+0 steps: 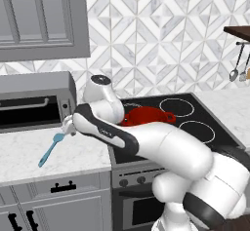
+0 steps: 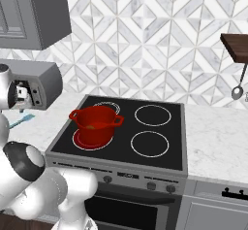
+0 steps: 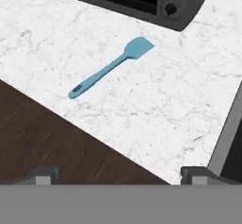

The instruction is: Put the avocado and tomato in the pot. Retrieve the spatula and lightly stir the vegetables in the pot.

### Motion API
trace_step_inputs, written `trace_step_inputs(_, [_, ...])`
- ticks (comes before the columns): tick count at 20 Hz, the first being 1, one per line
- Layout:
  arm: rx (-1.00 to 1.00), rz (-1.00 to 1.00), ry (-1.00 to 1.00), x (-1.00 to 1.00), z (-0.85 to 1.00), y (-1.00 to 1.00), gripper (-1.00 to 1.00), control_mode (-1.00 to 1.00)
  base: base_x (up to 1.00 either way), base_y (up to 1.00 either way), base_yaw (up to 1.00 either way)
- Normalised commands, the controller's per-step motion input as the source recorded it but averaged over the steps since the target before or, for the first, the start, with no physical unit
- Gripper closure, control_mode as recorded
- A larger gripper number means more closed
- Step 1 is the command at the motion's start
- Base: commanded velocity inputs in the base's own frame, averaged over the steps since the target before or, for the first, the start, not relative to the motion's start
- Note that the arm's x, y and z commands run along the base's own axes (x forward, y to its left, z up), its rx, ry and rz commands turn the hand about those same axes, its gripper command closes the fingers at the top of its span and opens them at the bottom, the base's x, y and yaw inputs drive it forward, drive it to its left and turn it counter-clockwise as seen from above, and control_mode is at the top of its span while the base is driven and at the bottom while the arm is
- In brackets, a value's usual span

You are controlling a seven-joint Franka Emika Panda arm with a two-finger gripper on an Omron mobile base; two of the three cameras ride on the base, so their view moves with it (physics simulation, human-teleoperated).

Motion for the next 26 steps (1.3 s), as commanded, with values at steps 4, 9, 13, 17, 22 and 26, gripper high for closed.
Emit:
trace_step_inputs(4, [-0.25, 0.41, 0.0, 0.0, -0.01, 0.99, -1.0, -1.0, 0.0, 0.0, 0.0])
trace_step_inputs(9, [-0.29, 0.39, 0.0, -0.13, -0.02, 0.79, -1.0, -1.0, 0.0, 0.0, 0.0])
trace_step_inputs(13, [-0.39, 0.31, -0.01, -0.03, -0.26, 0.34, -1.0, -1.0, 0.0, 0.0, 0.0])
trace_step_inputs(17, [-0.41, 0.29, -0.03, 0.0, -0.39, 0.06, -1.0, -1.0, 0.0, 0.0, 0.0])
trace_step_inputs(22, [-0.27, 0.26, -0.07, 0.0, -0.3, 0.0, -1.0, -1.0, 0.0, 0.0, 0.0])
trace_step_inputs(26, [-0.15, 0.23, -0.08, 0.0, -0.27, 0.02, -1.0, -1.0, 0.0, 0.0, 0.0])
